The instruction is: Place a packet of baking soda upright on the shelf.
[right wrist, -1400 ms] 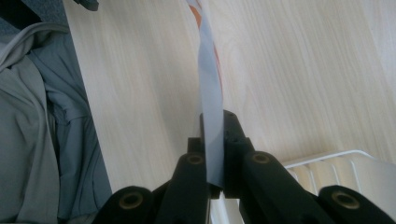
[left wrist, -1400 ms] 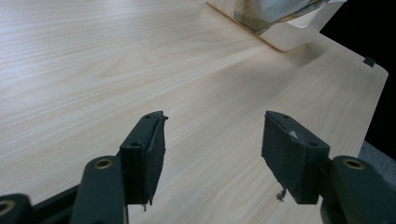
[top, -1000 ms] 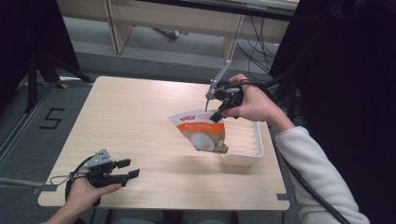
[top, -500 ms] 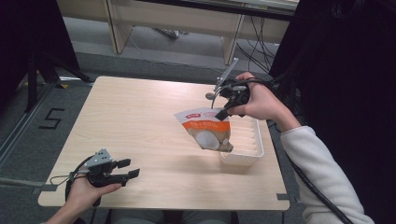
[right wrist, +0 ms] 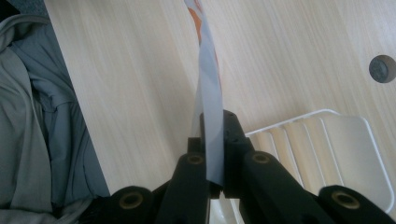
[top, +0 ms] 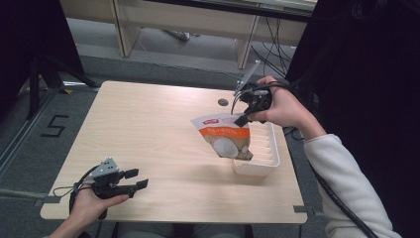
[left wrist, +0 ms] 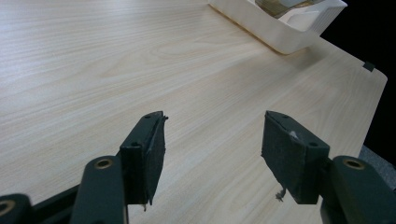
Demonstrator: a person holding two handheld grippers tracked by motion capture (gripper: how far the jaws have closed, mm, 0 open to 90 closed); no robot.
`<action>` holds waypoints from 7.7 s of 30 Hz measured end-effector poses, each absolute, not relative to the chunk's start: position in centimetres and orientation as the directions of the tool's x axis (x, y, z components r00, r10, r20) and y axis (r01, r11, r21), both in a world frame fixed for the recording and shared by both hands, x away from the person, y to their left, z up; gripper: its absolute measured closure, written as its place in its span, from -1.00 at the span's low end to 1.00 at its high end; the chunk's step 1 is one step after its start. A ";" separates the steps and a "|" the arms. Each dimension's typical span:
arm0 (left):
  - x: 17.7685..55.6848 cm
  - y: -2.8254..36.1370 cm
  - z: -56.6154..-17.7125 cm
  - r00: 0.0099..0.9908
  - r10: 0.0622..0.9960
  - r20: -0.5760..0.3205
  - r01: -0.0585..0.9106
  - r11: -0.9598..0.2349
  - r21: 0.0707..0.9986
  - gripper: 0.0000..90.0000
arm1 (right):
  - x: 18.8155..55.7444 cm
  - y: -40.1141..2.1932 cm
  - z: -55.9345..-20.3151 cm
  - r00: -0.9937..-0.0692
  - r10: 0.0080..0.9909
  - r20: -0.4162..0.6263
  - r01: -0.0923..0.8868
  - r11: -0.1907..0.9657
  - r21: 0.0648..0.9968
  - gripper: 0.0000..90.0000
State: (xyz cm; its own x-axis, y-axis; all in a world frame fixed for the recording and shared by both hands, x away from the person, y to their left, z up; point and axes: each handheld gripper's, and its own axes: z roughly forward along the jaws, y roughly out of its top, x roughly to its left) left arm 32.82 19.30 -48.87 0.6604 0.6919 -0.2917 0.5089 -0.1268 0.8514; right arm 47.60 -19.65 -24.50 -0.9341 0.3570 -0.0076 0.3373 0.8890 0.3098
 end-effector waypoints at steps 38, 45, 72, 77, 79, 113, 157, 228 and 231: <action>32.8 19.4 -48.8 0.662 0.693 -0.286 0.506 -0.131 0.852 -0.14 | 47.5 -21.9 -24.1 -0.932 0.361 -0.026 0.340 0.899 0.277 1.00; 32.8 19.3 -48.8 0.657 0.694 -0.292 0.511 -0.126 0.850 -0.13 | 47.5 -22.5 -23.9 -0.933 0.360 -0.025 0.340 0.901 0.270 1.00; 32.8 19.3 -48.8 0.656 0.695 -0.294 0.511 -0.122 0.851 -0.14 | 47.3 -24.0 -23.5 -0.937 0.347 -0.035 0.328 0.911 0.249 1.00; 32.8 19.2 -48.9 0.655 0.692 -0.301 0.512 -0.114 0.851 -0.14 | 47.2 -24.2 -23.3 -0.943 0.331 -0.036 0.313 0.918 0.243 1.00; 32.8 19.2 -48.9 0.655 0.692 -0.302 0.513 -0.113 0.851 -0.14 | 47.1 -24.2 -23.3 -0.939 0.341 -0.037 0.323 0.915 0.241 1.00; 32.9 19.2 -48.9 0.654 0.692 -0.304 0.516 -0.115 0.849 -0.14 | 47.1 -24.9 -24.3 -0.956 0.291 -0.023 0.282 0.942 0.185 1.00; 32.9 19.3 -48.9 0.656 0.693 -0.300 0.516 -0.121 0.848 -0.14 | 47.3 -26.3 -27.5 -0.948 0.319 0.017 0.317 0.932 0.178 1.00; 32.8 19.3 -48.8 0.656 0.694 -0.295 0.508 -0.117 0.854 -0.18 | 40.6 -14.5 -36.2 -0.914 0.403 0.041 0.337 0.701 0.629 0.03; 32.8 19.3 -48.8 0.654 0.696 -0.298 0.508 -0.112 0.854 -0.18 | 40.2 -14.4 -37.5 -0.919 0.391 0.049 0.333 0.704 0.627 0.03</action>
State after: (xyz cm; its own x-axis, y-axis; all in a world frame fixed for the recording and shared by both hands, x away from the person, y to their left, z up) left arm 32.77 19.31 -48.77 0.6537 0.6955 -0.2982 0.5083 -0.1117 0.8539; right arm 40.25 -14.36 -37.52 -0.9192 0.3907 0.0492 0.3329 0.7043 0.6271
